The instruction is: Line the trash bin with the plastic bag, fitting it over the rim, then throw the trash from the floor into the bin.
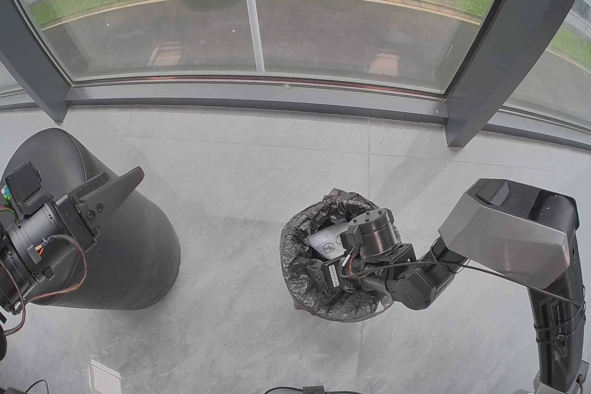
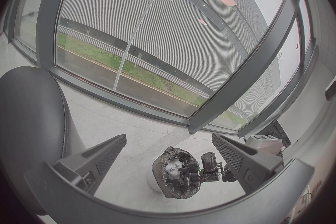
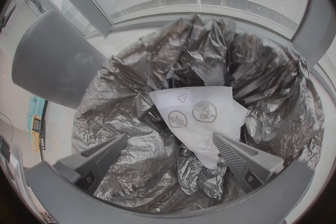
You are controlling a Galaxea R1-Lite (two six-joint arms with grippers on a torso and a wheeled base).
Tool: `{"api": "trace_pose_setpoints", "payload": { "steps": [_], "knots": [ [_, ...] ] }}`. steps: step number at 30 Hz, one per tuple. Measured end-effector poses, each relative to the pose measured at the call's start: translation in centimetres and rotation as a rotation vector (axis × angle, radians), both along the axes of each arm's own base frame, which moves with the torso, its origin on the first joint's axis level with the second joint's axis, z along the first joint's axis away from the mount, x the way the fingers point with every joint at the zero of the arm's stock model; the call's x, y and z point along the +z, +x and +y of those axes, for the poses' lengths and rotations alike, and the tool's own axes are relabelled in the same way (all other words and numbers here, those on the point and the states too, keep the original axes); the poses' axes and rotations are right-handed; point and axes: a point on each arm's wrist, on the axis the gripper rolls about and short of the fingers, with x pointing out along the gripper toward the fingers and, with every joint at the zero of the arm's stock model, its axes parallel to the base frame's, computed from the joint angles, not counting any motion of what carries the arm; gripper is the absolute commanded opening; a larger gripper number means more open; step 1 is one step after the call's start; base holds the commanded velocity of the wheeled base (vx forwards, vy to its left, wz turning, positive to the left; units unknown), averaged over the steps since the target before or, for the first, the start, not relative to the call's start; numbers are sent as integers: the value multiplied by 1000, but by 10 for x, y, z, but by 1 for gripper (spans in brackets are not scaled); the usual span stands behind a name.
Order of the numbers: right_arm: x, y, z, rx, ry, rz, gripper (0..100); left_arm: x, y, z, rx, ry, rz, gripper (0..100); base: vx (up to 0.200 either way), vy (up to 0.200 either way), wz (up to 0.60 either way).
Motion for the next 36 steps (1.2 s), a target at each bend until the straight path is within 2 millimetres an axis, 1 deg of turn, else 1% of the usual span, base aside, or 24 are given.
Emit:
{"api": "trace_pose_setpoints", "payload": {
  "steps": [4,11,27,36],
  "knots": [
    [-8,6,-2,-13,-4,6,100,-1,1,0,0,1,5,100,0,0,0],
    [-15,13,-3,-23,-5,6,100,-4,2,-1,-2,5,17,100,0,0,0],
    [-29,20,0,-27,-15,17,100,-5,3,-1,-2,7,25,100,0,0,0],
    [-35,22,-1,-34,-24,26,100,-6,4,-1,-2,7,26,100,0,0,0]
  ]
}}
